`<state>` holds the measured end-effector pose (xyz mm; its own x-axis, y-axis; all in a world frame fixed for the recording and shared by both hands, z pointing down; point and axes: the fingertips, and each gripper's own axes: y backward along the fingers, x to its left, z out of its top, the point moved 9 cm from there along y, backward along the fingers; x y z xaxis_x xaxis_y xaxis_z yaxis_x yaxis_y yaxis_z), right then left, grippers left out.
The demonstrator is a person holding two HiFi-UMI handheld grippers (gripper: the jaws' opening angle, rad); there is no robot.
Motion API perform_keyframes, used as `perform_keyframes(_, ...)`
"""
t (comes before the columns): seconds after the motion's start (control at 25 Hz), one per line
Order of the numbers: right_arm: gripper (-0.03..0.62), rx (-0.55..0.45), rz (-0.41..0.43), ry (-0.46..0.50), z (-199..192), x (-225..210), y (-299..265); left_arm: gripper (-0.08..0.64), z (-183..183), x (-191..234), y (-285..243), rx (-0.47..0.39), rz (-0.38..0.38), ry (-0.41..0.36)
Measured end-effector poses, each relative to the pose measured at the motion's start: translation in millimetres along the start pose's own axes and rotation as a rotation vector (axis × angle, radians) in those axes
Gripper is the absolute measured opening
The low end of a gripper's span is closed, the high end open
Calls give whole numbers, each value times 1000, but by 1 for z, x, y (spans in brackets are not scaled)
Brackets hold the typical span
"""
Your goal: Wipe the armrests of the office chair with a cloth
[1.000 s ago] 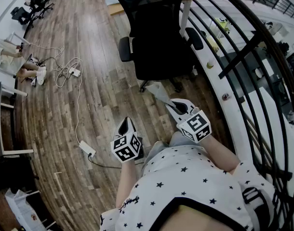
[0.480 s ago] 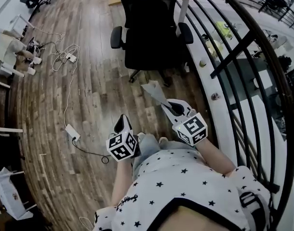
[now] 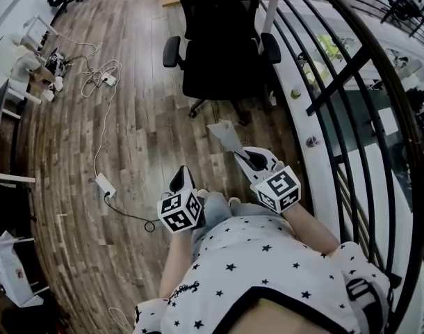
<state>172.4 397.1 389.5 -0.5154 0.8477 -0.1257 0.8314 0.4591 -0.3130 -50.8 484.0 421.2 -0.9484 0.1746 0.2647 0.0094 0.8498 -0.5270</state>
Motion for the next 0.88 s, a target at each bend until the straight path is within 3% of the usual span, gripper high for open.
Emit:
perform_keyframes(0.48,29,-17,40,-29,0,-11,-9,3,5,-2,-9,8,17,9)
perform_keyframes(0.88,29,-8,37,-22,12,-36,-54,3,31,14,-55,3,3,17)
